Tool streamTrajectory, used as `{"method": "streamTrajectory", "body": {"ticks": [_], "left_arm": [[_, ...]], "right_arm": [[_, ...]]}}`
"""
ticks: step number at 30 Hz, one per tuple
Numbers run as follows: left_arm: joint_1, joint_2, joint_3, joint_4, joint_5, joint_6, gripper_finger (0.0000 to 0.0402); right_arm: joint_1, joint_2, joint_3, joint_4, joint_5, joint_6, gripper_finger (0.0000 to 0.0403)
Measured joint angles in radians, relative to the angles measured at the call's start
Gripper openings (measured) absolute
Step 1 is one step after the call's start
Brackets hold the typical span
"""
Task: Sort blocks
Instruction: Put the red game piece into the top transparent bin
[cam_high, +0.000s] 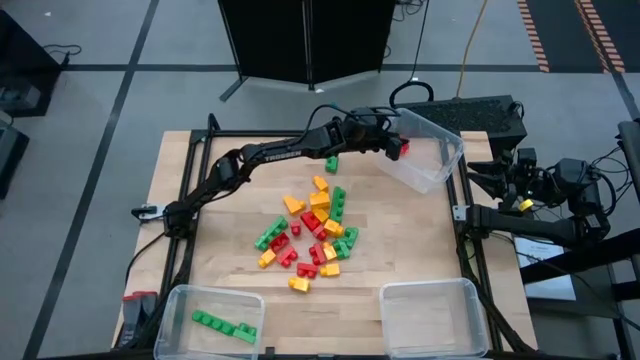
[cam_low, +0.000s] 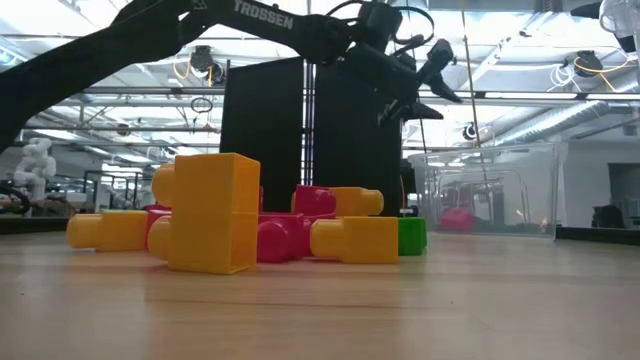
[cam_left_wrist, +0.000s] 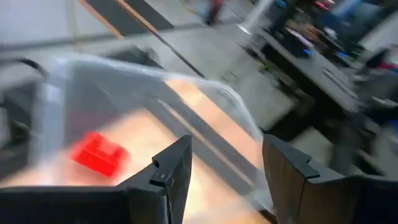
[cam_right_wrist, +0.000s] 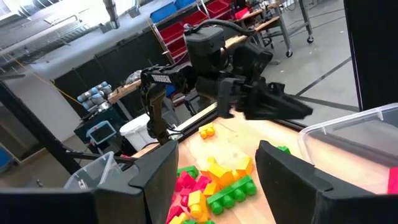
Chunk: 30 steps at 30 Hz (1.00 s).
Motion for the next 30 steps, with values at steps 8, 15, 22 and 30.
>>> {"method": "streamTrajectory", "body": {"ticks": [8,15,22,30], "left_arm": [[-0.017,-0.061,0.0,0.109,0.427,-0.12,0.016],[-0.055,-0.159,0.0,0.311,0.557,-0.127,0.016],[-0.125,-0.276,0.0,0.364,0.562,-0.042,0.016],[-0.234,-0.386,0.001,0.178,0.47,0.222,0.016]], "right_arm": [[0.0,0.0,0.0,0.0,0.0,0.014,0.0208],[0.0,0.0,0.0,0.011,-0.039,0.022,0.0208],[0.0,0.0,0.0,0.105,-0.105,-0.034,0.0208],[0.0,0.0,0.0,0.147,-0.099,-0.152,0.0208]]}}
